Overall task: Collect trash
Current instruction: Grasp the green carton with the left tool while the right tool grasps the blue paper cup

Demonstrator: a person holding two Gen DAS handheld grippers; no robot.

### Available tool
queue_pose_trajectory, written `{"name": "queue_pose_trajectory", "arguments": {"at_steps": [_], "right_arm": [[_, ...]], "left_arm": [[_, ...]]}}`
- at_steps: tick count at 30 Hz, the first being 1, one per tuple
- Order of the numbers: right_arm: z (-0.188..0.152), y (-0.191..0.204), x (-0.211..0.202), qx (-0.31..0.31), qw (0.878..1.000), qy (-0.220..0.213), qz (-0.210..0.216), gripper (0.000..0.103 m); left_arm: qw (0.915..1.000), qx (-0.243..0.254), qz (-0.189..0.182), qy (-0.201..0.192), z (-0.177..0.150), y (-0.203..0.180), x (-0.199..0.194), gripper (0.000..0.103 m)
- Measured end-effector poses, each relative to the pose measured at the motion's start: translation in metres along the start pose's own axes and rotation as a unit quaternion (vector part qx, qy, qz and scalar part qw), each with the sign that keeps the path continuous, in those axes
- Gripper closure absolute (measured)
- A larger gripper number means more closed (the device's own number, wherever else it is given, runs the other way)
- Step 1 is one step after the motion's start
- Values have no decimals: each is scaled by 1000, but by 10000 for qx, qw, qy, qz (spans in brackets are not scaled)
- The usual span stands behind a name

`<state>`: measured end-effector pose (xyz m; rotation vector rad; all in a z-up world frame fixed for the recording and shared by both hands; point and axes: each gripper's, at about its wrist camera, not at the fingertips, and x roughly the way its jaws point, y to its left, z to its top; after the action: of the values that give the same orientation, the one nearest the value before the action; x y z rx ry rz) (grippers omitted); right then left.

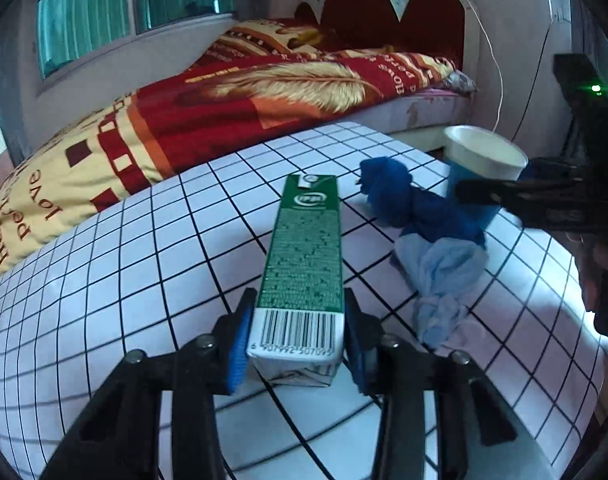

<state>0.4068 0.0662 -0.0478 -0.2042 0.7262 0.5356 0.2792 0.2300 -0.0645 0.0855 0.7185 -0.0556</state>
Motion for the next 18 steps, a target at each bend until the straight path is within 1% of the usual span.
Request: {"name": "queue_pose_trajectory", "arguments": {"at_steps": [2,4,8,12,18], "right_arm": [[-3,2,-5,-82,10000,-51,11,44],[-8,4,-13,-174,9998,-91,-73,46],[-19,-3,-40,-132,9994,-275,-153,46],[-33,-11,-64,-63,9994,-301,-178,46],[-59,-25,-108,41,9990,-363,-242,46]], "left_arm": [[9999,16,80,-95,-6,-7,-7,63],[9997,-76,145,-157,-9,-10,-14,64],[9991,-237,138,-323,-13,-17,-38,64],[9986,-334,165,-384,-17,-28,-55,64],[9984,-299,129,-462,-24,-55,-81,64]]}}
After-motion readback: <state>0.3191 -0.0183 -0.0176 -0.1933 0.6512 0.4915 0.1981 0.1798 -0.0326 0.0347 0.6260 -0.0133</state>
